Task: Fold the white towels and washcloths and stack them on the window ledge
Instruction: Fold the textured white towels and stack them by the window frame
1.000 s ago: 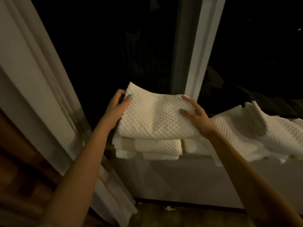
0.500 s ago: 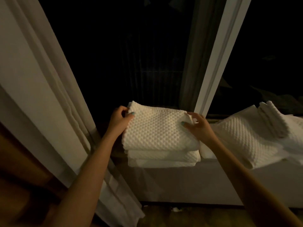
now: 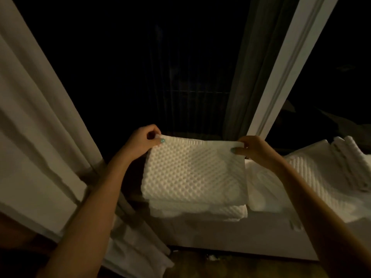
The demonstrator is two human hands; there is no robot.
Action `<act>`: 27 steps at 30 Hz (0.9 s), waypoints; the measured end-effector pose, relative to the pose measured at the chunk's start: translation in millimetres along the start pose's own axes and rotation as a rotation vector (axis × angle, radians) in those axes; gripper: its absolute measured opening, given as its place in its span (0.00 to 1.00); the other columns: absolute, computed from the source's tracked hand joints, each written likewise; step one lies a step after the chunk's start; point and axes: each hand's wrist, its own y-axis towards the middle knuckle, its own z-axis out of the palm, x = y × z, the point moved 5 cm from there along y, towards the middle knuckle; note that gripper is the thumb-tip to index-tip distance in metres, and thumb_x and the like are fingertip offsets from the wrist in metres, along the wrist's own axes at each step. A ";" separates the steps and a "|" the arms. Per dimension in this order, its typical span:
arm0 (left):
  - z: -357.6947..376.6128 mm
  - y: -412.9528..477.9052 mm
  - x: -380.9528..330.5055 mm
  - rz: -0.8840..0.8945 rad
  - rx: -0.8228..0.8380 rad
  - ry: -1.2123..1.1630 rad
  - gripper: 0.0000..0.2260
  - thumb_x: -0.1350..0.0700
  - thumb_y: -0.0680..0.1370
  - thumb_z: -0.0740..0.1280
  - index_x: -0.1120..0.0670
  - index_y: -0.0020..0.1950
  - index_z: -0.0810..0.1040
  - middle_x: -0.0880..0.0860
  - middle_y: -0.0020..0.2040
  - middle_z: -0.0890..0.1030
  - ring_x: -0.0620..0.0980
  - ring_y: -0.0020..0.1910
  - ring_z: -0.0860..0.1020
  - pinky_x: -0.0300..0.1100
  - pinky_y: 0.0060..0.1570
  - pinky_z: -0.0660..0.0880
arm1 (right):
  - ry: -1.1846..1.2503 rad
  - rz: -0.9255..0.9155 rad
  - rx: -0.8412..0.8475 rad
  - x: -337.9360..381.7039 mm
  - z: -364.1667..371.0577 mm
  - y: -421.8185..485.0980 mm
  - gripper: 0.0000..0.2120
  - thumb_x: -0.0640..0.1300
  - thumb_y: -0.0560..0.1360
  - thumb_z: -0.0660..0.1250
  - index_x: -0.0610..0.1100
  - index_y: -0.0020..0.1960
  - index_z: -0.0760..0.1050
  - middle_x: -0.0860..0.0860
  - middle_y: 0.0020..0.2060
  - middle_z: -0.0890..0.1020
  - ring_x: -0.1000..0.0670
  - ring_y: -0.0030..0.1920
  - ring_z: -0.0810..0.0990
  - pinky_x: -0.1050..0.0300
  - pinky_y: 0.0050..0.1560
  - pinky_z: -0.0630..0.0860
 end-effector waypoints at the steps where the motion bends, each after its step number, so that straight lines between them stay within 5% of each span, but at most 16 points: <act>1: -1.5 -0.3 1.9 -0.011 -0.014 -0.013 0.08 0.59 0.76 0.69 0.47 0.42 0.74 0.46 0.43 0.77 0.41 0.43 0.76 0.37 0.42 0.71 | 0.048 -0.035 -0.048 2.5 -2.8 2.4 0.04 0.37 0.76 0.68 0.38 0.49 0.76 0.51 0.37 0.76 0.59 0.36 0.76 0.72 0.37 0.71; 5: -5.3 -3.9 11.5 -0.038 -0.101 -0.038 0.11 0.62 0.77 0.66 0.47 0.42 0.71 0.46 0.41 0.76 0.40 0.42 0.75 0.35 0.41 0.70 | -0.006 -0.111 -0.141 12.3 6.0 14.9 0.02 0.41 0.78 0.65 0.44 0.47 0.72 0.52 0.37 0.75 0.56 0.37 0.75 0.65 0.37 0.69; 15: 4.9 -9.5 27.2 -0.246 -0.170 -0.162 0.03 0.59 0.78 0.67 0.56 0.48 0.73 0.49 0.44 0.76 0.44 0.45 0.75 0.37 0.42 0.72 | 0.011 0.062 -0.217 -6.3 37.8 38.6 0.05 0.46 0.77 0.67 0.45 0.44 0.74 0.52 0.35 0.75 0.53 0.38 0.73 0.63 0.35 0.66; 20: 6.0 -34.4 21.5 -0.400 -0.159 -0.210 0.18 0.52 0.75 0.71 0.53 0.61 0.69 0.48 0.51 0.72 0.45 0.47 0.73 0.39 0.45 0.69 | 0.039 0.064 -0.254 -6.0 36.4 32.8 0.05 0.43 0.75 0.69 0.44 0.43 0.75 0.56 0.30 0.71 0.54 0.35 0.70 0.64 0.34 0.65; 27: 14.9 -67.3 9.8 -0.388 -0.156 -0.250 0.15 0.52 0.75 0.71 0.56 0.58 0.71 0.49 0.51 0.73 0.43 0.43 0.73 0.39 0.39 0.68 | 0.219 0.135 -0.286 -5.1 34.7 -5.5 0.15 0.48 0.77 0.67 0.42 0.60 0.73 0.48 0.48 0.78 0.51 0.46 0.77 0.61 0.44 0.72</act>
